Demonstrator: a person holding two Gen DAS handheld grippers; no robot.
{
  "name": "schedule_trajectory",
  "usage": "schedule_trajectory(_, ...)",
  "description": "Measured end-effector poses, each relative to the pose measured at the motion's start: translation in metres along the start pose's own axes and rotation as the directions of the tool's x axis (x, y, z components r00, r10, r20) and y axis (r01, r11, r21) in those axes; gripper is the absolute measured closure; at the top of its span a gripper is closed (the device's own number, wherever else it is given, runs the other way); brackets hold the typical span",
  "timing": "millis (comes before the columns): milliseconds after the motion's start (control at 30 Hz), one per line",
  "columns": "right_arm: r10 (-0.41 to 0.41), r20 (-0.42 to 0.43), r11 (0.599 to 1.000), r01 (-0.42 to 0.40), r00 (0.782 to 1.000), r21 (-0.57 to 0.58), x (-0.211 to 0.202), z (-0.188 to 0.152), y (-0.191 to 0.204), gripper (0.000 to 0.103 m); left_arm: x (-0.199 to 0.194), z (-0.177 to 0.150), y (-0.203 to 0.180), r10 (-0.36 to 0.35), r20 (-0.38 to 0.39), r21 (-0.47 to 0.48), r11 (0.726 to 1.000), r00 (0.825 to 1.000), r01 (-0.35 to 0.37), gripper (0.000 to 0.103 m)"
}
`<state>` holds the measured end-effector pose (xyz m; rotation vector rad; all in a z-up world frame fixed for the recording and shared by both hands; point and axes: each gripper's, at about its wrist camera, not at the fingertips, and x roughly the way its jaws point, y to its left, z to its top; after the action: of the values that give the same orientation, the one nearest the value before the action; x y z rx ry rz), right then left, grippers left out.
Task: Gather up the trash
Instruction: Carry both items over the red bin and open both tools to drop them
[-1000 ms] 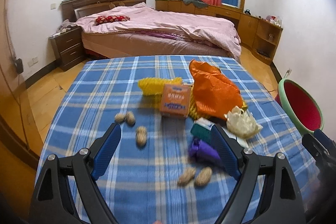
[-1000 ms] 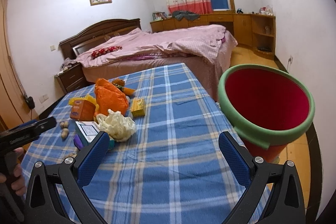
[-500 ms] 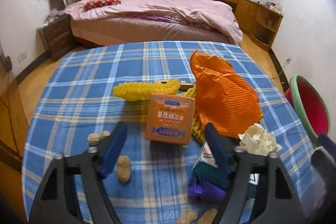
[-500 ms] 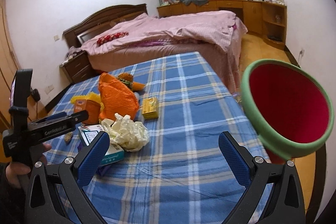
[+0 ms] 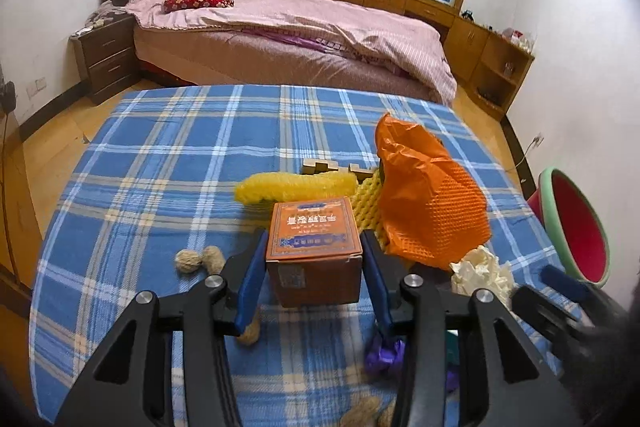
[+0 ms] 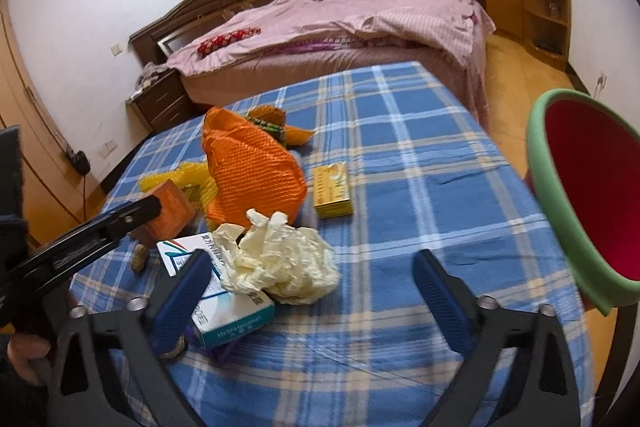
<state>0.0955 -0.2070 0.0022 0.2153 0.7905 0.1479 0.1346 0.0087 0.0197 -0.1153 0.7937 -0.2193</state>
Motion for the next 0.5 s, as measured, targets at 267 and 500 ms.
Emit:
schedule_trajectory(267, 0.023, -0.066, 0.999, -0.025, 0.998, -0.031, 0.014, -0.004, 0.013, 0.078, -0.025, -0.002, -0.001, -0.023, 0.040, -0.005, 1.000, 0.999, 0.023, 0.057)
schedule_trajectory(500, 0.045, -0.001, 0.999, -0.045, 0.999, -0.024, -0.020, -0.002, 0.009, 0.081, -0.050, 0.003, -0.024, -0.070, 0.077, 0.029, 0.997, 0.995, 0.068, 0.057)
